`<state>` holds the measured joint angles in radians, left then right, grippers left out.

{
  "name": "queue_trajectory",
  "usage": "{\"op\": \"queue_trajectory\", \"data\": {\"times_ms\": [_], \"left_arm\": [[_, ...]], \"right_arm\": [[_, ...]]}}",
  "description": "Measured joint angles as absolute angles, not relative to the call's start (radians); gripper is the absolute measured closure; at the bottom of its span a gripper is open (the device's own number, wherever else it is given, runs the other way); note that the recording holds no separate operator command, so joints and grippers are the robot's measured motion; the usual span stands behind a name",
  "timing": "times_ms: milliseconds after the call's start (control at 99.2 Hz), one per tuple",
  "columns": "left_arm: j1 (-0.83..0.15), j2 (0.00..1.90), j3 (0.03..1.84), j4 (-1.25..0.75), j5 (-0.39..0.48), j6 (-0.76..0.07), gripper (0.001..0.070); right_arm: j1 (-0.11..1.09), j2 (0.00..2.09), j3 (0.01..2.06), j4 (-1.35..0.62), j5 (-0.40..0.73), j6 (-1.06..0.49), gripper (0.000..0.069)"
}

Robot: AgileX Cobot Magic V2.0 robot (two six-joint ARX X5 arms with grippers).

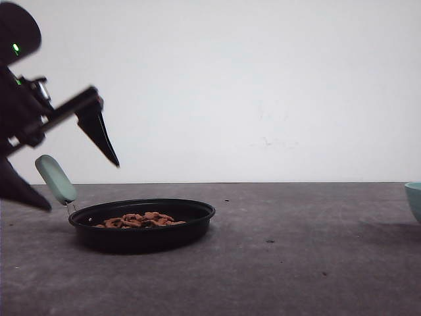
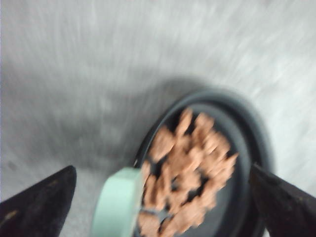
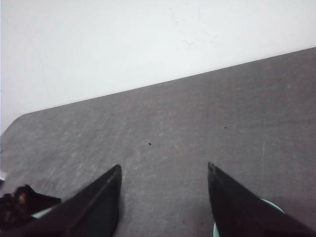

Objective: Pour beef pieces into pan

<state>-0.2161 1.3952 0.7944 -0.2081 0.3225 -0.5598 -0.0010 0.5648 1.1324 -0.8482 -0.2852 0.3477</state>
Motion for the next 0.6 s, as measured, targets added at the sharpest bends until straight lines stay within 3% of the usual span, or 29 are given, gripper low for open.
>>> {"op": "queue_trajectory", "data": {"times_ms": [363, 494, 605], "left_arm": [[-0.017, 1.037, 0.804, -0.234, 0.260, -0.539, 0.0015], [0.004, 0.909, 0.871, -0.328, 0.208, -0.423, 0.0028], [-0.006, 0.801, 0.924, -0.362, 0.162, -0.282, 0.0161]], "right_arm": [[-0.001, 0.659, 1.132, -0.828, -0.211, 0.258, 0.0356], [0.003, 0.686, 1.131, -0.784, -0.159, 0.162, 0.0356], [0.021, 0.685, 1.121, -0.691, -0.127, 0.086, 0.0357]]}}
